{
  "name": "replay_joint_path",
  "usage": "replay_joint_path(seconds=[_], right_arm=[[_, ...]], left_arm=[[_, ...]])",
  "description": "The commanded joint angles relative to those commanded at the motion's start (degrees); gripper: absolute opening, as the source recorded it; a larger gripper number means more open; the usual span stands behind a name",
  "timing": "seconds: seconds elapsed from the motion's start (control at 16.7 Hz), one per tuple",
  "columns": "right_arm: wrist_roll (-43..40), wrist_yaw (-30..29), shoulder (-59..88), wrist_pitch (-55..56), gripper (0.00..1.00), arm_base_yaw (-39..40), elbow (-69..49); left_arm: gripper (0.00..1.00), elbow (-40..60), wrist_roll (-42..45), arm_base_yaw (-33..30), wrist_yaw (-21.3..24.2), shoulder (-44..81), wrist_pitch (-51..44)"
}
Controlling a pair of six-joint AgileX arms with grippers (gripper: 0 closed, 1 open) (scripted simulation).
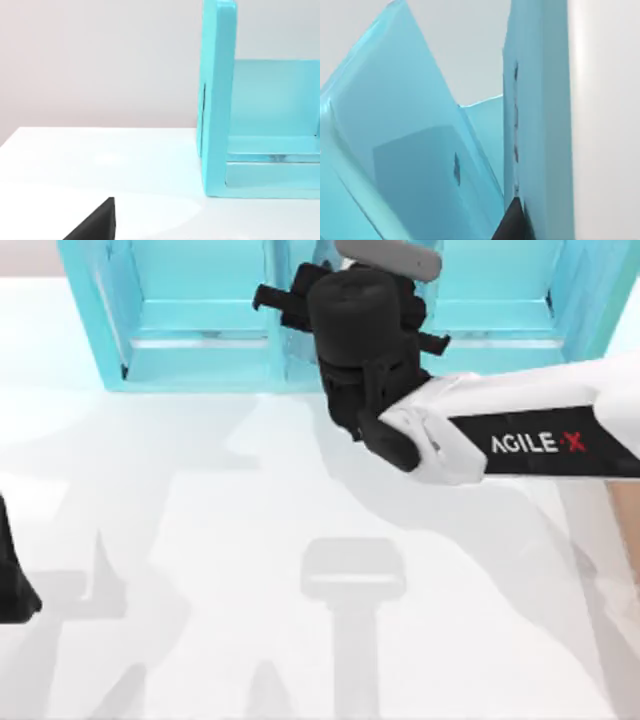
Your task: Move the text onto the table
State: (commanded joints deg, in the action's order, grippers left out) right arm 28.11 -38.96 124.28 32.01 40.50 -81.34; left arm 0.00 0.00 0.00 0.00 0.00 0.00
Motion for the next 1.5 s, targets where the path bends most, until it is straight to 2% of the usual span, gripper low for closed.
replay_joint_path(seconds=[0.24, 0.42, 0.84, 0.96, 1.2, 1.32, 1.5], right_arm=[[0.6, -6.4, -18.3, -7.3, 0.00, 5.3, 7.6], [2.3, -9.3, -26.3, -12.4, 0.00, 9.0, 12.9], [3.8, -9.9, -28.4, -14.2, 0.00, 10.3, 14.7], [2.0, -9.5, -28.4, -13.4, 0.00, 10.3, 15.3], [-9.0, -7.6, -27.8, -9.2, 0.00, 10.1, 19.2], [-18.0, -6.3, -27.4, -6.2, 0.00, 9.8, 22.3], [-35.9, -3.6, -27.1, -1.0, 0.00, 8.9, 28.1]], left_arm=[[1.00, 0.0, 0.0, 0.0, 0.0, 0.0, 0.0], [1.00, 0.0, 0.0, 0.0, 0.0, 0.0, 0.0], [1.00, 0.0, 0.0, 0.0, 0.0, 0.0, 0.0], [1.00, 0.0, 0.0, 0.0, 0.0, 0.0, 0.0], [1.00, 0.0, 0.0, 0.0, 0.0, 0.0, 0.0], [1.00, 0.0, 0.0, 0.0, 0.0, 0.0, 0.0], [1.00, 0.0, 0.0, 0.0, 0.0, 0.0, 0.0]])
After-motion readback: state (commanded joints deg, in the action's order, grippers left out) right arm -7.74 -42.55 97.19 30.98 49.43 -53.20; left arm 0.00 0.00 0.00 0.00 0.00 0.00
